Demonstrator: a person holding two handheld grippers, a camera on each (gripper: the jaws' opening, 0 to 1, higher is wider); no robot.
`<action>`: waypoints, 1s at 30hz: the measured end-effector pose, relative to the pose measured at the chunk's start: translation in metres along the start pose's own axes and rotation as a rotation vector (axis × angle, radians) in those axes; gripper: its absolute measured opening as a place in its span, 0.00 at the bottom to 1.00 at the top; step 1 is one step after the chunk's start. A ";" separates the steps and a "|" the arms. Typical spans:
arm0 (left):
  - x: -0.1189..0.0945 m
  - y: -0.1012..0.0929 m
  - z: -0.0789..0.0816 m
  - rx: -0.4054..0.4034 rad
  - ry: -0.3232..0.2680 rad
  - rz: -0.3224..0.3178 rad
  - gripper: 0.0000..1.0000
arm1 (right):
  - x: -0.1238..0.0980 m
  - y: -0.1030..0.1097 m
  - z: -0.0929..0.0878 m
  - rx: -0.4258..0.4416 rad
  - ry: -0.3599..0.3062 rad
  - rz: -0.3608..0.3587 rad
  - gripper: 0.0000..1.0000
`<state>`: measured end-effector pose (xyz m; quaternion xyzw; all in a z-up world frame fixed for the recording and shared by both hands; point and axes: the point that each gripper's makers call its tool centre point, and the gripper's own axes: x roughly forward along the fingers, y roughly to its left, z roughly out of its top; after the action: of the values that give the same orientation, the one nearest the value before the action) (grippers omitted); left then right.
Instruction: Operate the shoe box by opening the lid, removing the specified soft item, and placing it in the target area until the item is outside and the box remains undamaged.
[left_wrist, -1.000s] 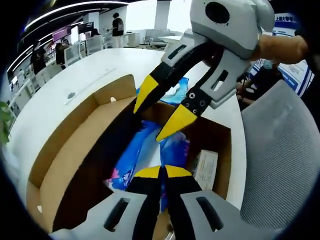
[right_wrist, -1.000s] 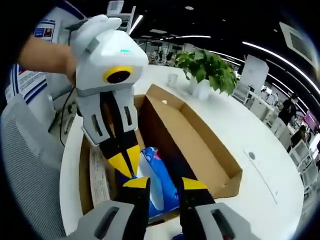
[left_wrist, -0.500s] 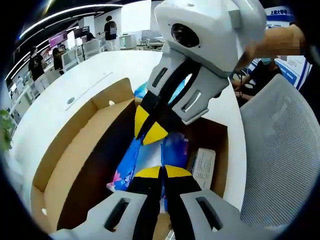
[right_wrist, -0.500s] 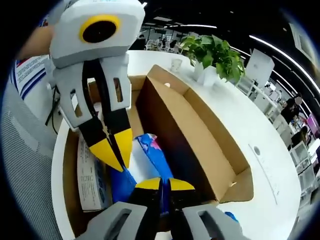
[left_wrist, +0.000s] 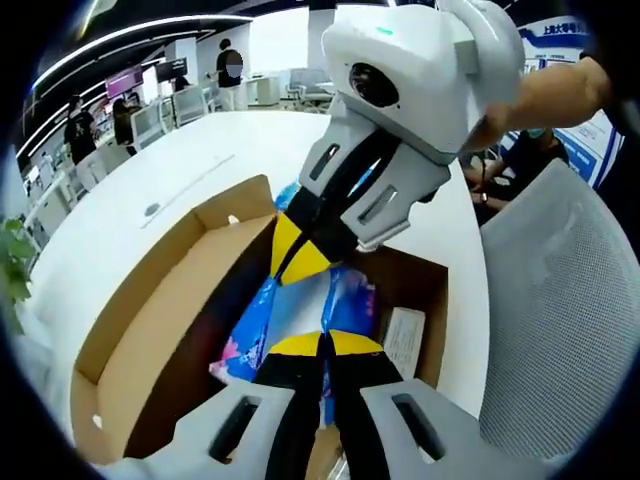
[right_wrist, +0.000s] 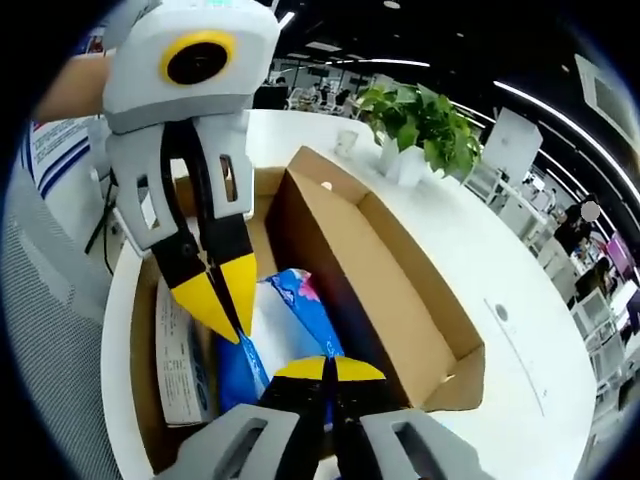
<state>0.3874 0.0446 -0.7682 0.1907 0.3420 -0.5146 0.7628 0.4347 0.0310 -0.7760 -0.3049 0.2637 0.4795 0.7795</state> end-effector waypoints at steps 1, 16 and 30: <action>-0.002 0.000 0.001 0.001 -0.001 0.003 0.00 | -0.001 0.000 0.002 0.000 -0.004 -0.001 0.00; -0.029 -0.002 0.022 -0.005 -0.039 0.000 0.00 | -0.022 -0.008 0.030 -0.010 -0.062 -0.022 0.00; -0.045 -0.006 0.055 0.033 -0.073 0.014 0.00 | -0.050 -0.020 0.041 -0.006 -0.103 -0.055 0.00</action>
<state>0.3888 0.0360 -0.6979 0.1865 0.3039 -0.5216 0.7751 0.4372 0.0244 -0.7085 -0.2892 0.2135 0.4737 0.8040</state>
